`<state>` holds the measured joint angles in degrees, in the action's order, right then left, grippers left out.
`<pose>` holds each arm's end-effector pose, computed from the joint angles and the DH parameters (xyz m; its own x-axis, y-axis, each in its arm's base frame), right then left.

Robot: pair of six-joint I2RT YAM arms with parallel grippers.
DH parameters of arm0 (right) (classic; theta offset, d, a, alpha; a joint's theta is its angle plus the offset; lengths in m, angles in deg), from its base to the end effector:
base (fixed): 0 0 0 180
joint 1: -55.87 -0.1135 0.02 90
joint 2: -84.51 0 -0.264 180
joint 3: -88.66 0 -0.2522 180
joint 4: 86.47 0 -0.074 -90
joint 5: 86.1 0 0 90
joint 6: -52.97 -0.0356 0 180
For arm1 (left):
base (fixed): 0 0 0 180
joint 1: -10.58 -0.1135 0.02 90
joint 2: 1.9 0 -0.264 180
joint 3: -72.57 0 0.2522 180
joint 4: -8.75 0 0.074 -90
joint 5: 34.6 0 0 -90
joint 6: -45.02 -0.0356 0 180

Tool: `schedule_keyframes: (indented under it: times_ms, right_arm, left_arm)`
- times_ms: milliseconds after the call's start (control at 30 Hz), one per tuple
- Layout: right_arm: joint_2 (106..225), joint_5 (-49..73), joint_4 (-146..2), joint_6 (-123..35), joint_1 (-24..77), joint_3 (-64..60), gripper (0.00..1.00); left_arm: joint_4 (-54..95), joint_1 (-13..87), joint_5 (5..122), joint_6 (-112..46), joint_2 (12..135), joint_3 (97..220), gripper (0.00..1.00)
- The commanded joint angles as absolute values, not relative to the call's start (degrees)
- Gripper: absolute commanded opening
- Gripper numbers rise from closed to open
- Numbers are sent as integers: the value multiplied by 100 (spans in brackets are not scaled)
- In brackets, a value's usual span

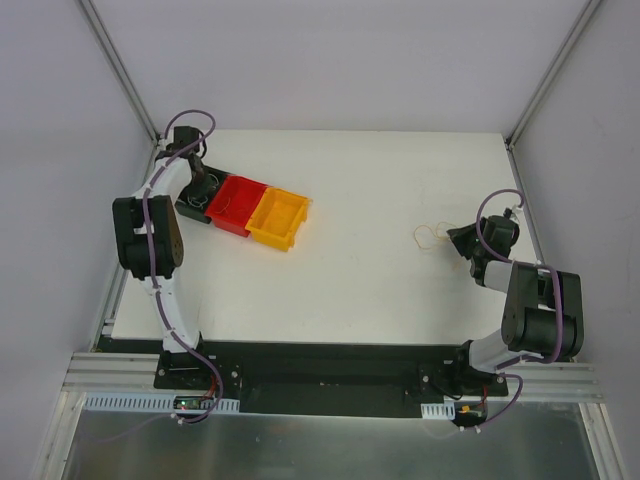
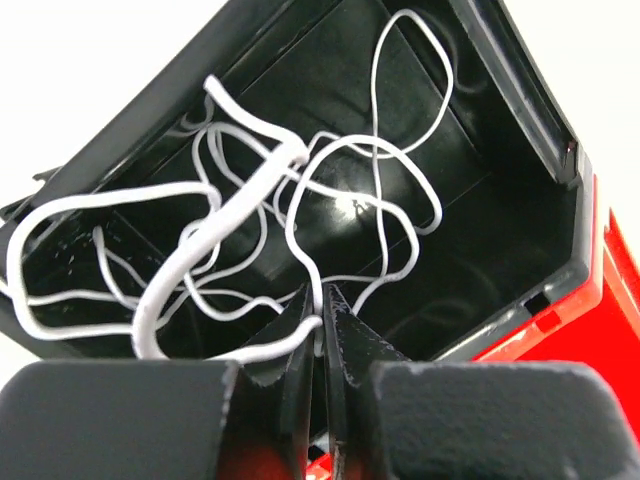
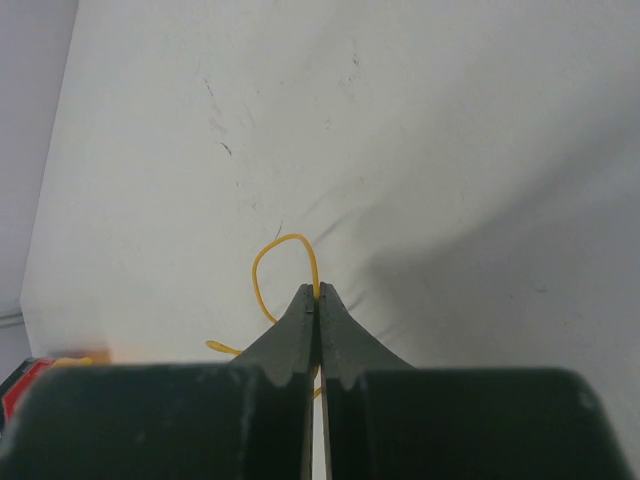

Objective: Untangle the cables

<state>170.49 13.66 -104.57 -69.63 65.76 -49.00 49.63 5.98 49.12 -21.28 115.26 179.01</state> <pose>0.2793 -0.0426 0.1558 -0.3478 0.5996 -0.7208 0.2445 0.8002 0.5477 0.4545 0.0405 0.2158 -0.6560 -0.4536 -0.6032 -0.4490 0.8770 -0.1712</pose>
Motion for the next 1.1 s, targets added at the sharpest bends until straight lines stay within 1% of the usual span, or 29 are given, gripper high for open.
schedule_keyframes:
  times_ms: [0, 67, 167, 367, 467, 533, 600, 700, 767, 900, 967, 1067]
  right_arm:
    - [17082, 1454, -10769, -7052, 6616, -4699, 0]
    - [17082, 1454, -10769, -7052, 6616, -4699, 1]
    - [17091, 1454, -10778, -7052, 6616, -4699, 0]
    - [17117, 1506, -10778, -7061, 6616, -4673, 0]
    - [17091, 1515, -10778, -7008, 6616, -4673, 0]
    - [17030, 1541, -10778, -6921, 6581, -4664, 0]
    - [16977, 1585, -10734, -6771, 6502, -4594, 0]
    - [16985, 1743, -10672, -6543, 6291, -4480, 0]
    - [17038, 2006, -10821, -6446, 6133, -4409, 0]
    - [17240, 2489, -10813, -6139, 5597, -4058, 0]
    - [17310, 2631, -10813, -6015, 5106, -3900, 1]
    - [17188, 2562, -10761, -5822, 4299, -3838, 0]
  left_arm:
    - [5064, 566, 4978, -1932, 10849, 17817, 7]
    - [5073, 566, 5022, -1923, 10788, 17843, 17]
    - [5073, 557, 4934, -1905, 10586, 17835, 29]
    - [5073, 566, 4741, -2011, 9884, 17677, 43]
    - [5047, 575, 4784, -2019, 9409, 17440, 47]
    - [4863, 566, 5117, -2037, 9014, 17098, 49]
    - [4643, 575, 5390, -2028, 8523, 16616, 51]
    - [4256, 566, 5688, -2116, 7600, 15676, 57]
    - [4211, 566, 5899, -2195, 6888, 15156, 59]
    - [4194, 575, 7136, -2309, 5736, 14093, 59]
    - [4272, 575, 7884, -2441, 5218, 13610, 59]
    - [4291, 566, 8658, -2319, 4383, 13064, 57]
